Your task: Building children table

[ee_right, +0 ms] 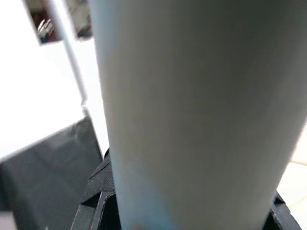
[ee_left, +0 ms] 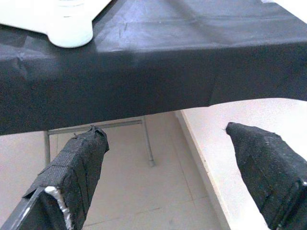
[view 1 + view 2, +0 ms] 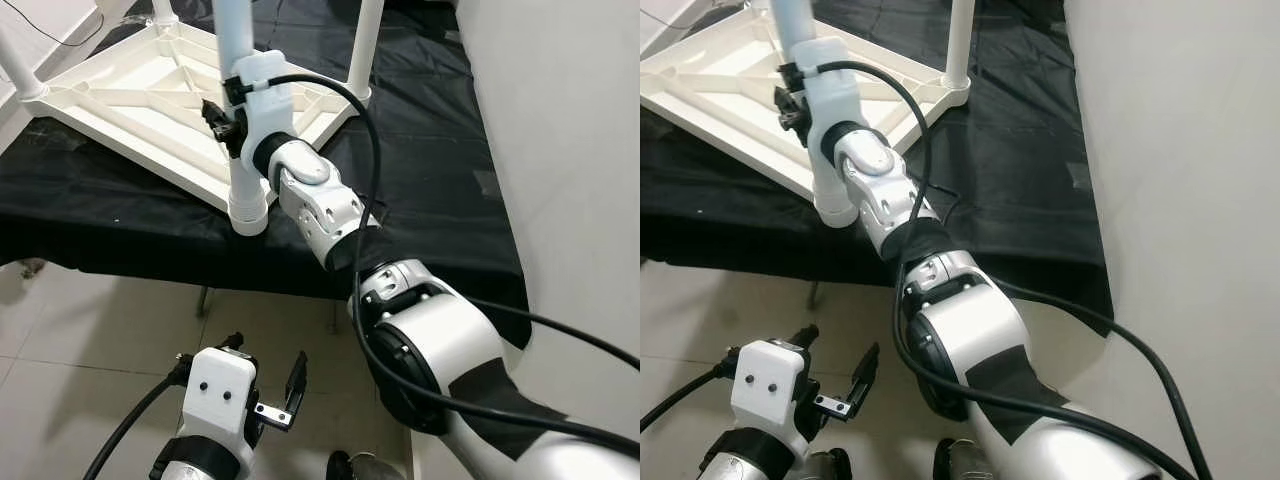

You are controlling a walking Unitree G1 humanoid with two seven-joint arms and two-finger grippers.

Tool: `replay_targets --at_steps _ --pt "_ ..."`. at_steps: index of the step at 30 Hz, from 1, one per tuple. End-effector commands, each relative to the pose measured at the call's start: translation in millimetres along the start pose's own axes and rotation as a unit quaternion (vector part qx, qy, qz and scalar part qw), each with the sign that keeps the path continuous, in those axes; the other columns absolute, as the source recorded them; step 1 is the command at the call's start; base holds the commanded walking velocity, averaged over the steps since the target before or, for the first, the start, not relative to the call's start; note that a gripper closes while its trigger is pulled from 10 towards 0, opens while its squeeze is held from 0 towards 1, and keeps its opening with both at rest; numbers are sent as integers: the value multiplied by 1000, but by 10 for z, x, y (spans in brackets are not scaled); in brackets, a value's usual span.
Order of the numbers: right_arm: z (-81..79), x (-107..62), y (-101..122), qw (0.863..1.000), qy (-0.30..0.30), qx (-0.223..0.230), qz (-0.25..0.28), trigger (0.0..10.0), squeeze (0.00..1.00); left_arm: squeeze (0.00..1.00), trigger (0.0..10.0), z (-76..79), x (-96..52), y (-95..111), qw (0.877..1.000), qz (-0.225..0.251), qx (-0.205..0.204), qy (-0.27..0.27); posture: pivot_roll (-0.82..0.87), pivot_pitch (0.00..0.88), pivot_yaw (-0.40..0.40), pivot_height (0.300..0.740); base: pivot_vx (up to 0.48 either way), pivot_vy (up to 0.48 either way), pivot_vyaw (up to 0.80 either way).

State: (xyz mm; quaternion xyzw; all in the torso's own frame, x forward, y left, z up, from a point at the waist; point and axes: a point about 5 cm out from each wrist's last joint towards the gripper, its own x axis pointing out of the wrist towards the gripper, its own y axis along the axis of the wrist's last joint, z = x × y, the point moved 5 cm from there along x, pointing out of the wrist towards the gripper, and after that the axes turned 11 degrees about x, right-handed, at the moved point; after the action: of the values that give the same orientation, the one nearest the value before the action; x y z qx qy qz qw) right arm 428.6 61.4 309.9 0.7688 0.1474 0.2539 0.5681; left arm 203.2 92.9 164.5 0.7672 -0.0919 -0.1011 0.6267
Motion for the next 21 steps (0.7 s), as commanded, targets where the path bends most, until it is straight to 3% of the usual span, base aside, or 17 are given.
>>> replay_targets --at_steps 1,4,14,18,21 --pt "267 -188 -720 992 -60 46 -105 10000 0 0 10000 7 -8 -67 1000 -13 2 -4 83 300 -91 734 0 0 0" --pt "303 -209 -709 991 -75 76 -81 10000 0 0 10000 11 0 -65 1000 -12 2 -5 83 300 -91 734 0 0 0" --pt "116 -184 -558 998 -34 41 -26 10000 0 0 10000 6 9 -65 1000 -11 3 -4 82 299 -89 734 0 0 0" --pt "-93 -101 181 993 30 31 108 10000 0 0 10000 -84 51 -63 1000 -8 -4 14 80 275 -88 734 0 0 0" --pt "-102 -92 334 991 42 37 124 10000 0 0 10000 -121 80 -71 1000 -9 -4 19 77 258 -85 734 0 0 0"
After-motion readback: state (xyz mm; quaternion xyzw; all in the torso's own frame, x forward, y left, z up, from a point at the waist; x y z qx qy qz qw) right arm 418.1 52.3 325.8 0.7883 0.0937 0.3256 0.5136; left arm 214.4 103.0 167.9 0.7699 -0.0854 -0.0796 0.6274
